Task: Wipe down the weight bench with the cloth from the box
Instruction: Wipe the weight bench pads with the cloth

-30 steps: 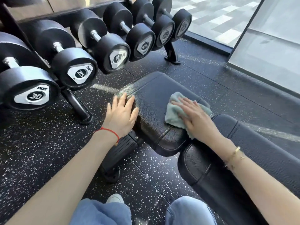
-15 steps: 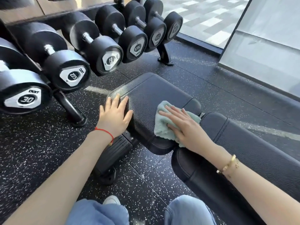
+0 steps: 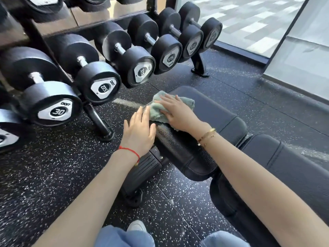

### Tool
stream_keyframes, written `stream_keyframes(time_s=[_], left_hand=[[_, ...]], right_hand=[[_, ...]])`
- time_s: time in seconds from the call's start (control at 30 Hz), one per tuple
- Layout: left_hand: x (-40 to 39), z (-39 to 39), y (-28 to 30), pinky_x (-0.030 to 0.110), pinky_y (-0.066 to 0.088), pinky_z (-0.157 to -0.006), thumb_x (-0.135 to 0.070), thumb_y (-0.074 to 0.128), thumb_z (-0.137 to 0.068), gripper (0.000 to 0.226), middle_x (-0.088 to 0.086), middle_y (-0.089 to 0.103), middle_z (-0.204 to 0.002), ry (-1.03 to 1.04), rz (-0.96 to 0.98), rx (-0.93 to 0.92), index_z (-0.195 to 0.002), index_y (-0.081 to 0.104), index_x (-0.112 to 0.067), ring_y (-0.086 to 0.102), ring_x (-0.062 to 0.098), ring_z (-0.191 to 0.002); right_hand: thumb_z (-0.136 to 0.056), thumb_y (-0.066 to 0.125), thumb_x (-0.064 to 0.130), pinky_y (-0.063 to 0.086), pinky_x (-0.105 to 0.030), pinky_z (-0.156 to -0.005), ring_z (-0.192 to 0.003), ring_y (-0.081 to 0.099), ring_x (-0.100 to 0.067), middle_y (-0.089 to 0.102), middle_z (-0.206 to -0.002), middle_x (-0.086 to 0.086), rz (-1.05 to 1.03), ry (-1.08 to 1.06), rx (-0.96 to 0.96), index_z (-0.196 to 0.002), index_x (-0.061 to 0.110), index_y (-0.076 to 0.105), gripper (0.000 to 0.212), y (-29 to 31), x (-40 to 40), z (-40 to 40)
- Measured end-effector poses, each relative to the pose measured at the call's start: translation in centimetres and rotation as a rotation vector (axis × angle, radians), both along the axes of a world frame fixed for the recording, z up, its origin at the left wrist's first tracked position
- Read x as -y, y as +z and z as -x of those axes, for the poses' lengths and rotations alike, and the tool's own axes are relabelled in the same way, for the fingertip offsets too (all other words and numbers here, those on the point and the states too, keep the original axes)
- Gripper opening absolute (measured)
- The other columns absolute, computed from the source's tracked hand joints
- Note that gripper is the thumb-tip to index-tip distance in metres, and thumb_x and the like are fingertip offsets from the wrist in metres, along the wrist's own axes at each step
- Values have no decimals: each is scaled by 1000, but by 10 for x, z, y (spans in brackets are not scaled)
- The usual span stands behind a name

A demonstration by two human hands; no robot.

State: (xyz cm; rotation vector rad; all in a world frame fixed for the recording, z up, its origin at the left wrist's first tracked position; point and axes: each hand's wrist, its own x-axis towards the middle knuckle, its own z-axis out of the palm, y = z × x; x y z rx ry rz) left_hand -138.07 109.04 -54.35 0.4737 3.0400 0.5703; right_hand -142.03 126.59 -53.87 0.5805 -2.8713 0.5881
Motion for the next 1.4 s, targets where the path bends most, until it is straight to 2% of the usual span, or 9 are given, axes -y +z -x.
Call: stream_keyframes(time_s=[0.17,0.27,0.4,0.6,0.73,0.97,1.03,1.23,1.4], left_hand=[[-1,-2,-1,53,6,-121,-40,31,-102,62,4,8,-165,-37,39,51,-157,10,-21,7,21,-151],[-1,-4,-3,54,10,-120,-37,28,-103,58,5,10,-164,-50,69,22,-157,12,-22,11,23,-151],[4,-3,-6,55,11,-120,-38,24,-103,57,3,11,-164,-48,77,28,-156,14,-20,12,23,-151],[1,4,-3,56,13,-120,-40,22,-102,58,1,16,-164,5,-26,-22,-156,17,-19,11,17,-151],[-4,1,-1,56,11,-120,-41,21,-102,58,3,17,-163,-19,3,-8,-156,17,-21,13,18,-150],[-4,-9,-3,55,9,-120,-40,25,-104,55,4,16,-163,-44,53,5,-156,18,-23,14,24,-150],[-5,-11,-2,55,10,-120,-40,25,-104,54,4,18,-163,-42,43,-14,-156,18,-23,14,23,-150],[-17,-15,2,54,8,-120,-35,28,-105,53,4,20,-162,-56,1,-28,-155,20,-24,15,21,-150],[-25,-22,2,54,7,-120,-37,31,-104,54,3,17,-163,-106,36,-25,-156,19,-25,12,22,-150]], right_hand=[[-96,44,11,9,-42,-119,-147,14,-11,30,-155,5,42,99,-39,-143,26,41,49,-14,-33,-63],[-96,35,19,9,-48,-118,-146,19,-14,33,-153,7,10,-26,-39,-140,30,44,47,-9,-59,-29],[-92,41,8,13,-56,-117,-140,31,-23,44,-145,4,-28,-269,-9,-132,30,50,47,-5,-51,44],[-92,39,28,12,-52,-116,-144,25,-20,41,-149,-1,-14,98,-35,-133,26,52,43,-2,-4,-17],[-99,43,17,9,-39,-119,-147,14,-12,29,-156,3,8,156,-23,-144,26,39,47,-14,-24,-70],[-96,41,12,9,-51,-119,-146,20,-20,30,-155,-2,8,-345,-9,-141,29,42,48,-9,-73,13],[-95,41,14,7,-52,-119,-146,19,-21,32,-154,-3,13,-354,-19,-139,30,45,47,-9,-61,15],[-96,46,12,5,-44,-120,-147,13,-17,26,-157,3,29,10,-39,-144,27,39,50,-9,-38,-109],[-101,41,23,9,-41,-121,-146,17,-13,29,-155,8,84,-144,-28,-144,32,38,44,-17,-87,-138]])
